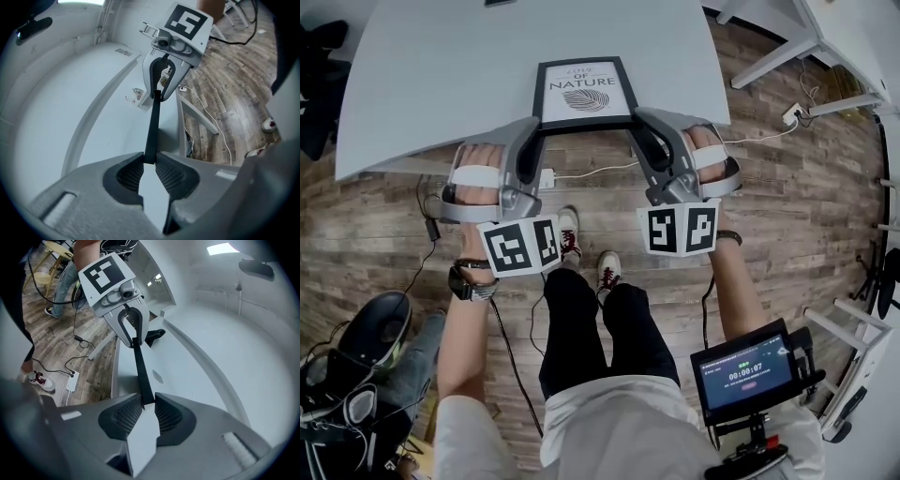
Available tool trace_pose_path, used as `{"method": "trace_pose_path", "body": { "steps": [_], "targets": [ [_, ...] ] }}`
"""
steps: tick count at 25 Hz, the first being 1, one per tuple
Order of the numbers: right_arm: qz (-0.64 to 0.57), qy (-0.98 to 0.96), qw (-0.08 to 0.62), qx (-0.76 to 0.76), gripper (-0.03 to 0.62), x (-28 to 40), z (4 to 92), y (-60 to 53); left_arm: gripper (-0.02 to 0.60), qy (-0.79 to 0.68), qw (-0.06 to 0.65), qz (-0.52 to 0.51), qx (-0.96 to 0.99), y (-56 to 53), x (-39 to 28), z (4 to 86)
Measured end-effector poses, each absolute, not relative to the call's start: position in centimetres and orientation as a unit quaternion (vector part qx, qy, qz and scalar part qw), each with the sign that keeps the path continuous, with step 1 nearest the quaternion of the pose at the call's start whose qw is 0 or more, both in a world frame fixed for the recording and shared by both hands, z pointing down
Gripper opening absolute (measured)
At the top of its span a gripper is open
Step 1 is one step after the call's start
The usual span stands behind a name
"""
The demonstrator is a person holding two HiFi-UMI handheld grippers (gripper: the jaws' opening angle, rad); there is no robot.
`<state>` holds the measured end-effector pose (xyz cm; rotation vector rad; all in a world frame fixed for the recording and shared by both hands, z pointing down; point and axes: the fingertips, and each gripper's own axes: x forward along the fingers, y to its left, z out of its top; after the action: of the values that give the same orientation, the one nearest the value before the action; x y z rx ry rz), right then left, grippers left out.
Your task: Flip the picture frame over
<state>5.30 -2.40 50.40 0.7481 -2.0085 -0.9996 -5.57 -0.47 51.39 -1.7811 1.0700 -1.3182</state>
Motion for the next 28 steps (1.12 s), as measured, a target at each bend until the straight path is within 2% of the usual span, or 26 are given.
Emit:
{"method": "trace_pose_path", "body": {
  "steps": [28],
  "targets": [
    [-0.327, -0.806, 0.413, 0.271, 0.087, 4.8, 47.2, -3.7, 0.081, 0.398, 0.273, -0.515, -0.709, -2.1, -5.9, 48.5]
  ]
}}
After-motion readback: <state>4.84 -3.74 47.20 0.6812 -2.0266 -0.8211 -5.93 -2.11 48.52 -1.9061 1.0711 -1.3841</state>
